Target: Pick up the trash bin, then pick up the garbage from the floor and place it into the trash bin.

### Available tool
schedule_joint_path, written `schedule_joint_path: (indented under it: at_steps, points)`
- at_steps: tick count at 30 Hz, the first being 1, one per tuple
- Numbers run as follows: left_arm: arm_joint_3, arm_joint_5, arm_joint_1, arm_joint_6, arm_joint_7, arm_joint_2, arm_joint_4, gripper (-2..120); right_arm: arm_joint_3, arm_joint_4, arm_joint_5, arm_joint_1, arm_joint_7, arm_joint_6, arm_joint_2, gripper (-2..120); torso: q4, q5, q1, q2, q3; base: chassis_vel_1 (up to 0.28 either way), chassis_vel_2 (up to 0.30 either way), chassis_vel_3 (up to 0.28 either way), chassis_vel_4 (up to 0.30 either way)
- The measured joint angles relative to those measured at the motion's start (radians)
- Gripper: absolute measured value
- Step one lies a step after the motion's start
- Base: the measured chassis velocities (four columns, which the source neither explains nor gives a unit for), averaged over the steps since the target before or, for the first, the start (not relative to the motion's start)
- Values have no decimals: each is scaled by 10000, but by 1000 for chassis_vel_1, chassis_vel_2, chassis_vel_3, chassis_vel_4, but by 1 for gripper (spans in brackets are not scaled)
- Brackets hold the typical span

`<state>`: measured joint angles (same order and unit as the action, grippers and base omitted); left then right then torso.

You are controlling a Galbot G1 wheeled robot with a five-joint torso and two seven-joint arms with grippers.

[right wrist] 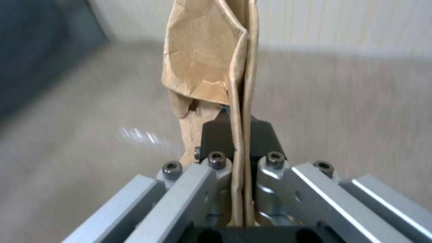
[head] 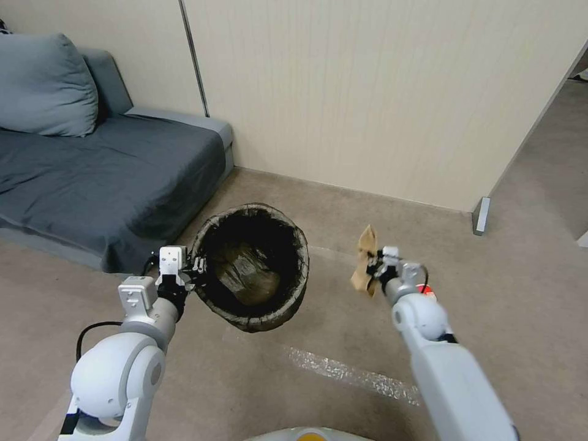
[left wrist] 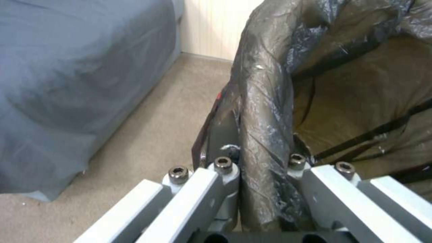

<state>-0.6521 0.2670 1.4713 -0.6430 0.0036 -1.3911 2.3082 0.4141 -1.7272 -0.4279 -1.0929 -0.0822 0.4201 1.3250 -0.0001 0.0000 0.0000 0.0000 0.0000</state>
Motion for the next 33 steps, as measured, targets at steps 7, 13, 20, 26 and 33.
schedule_joint_path:
  at_steps: [7, 13, 20, 26, 33]
  points:
    - [69, -100, 2, -49, 14, 77, -76, 3, 187, -2564, -716, -279, 197, 571, -860, 0, 0, 1, 0, 0, -1, 0, 0, 0, 0]
    - [254, -265, -11, -156, 18, 158, -156, 3, -132, -4408, -1213, -255, 495, 693, -1865, 0, 0, 2, 0, 0, -1, 0, 0, 0, 0]
    - [388, -474, -21, -353, 105, 310, -179, 3, -1097, -5310, -1754, 356, 603, 683, -2720, 0, 0, 0, 0, 0, -1, 0, 0, 0, 0]
    - [538, -542, -68, -430, 115, 328, -188, 3, -2358, -5507, -2082, 1009, 693, 754, -3057, 0, 1, 1, 0, 0, -1, 0, 0, 0, 0]
    - [836, -612, -118, -499, 87, 328, -235, 3, -3756, -5499, -2076, 1471, 681, 973, -3241, 0, 0, 0, 0, 0, 0, 0, 0, 0, 0]
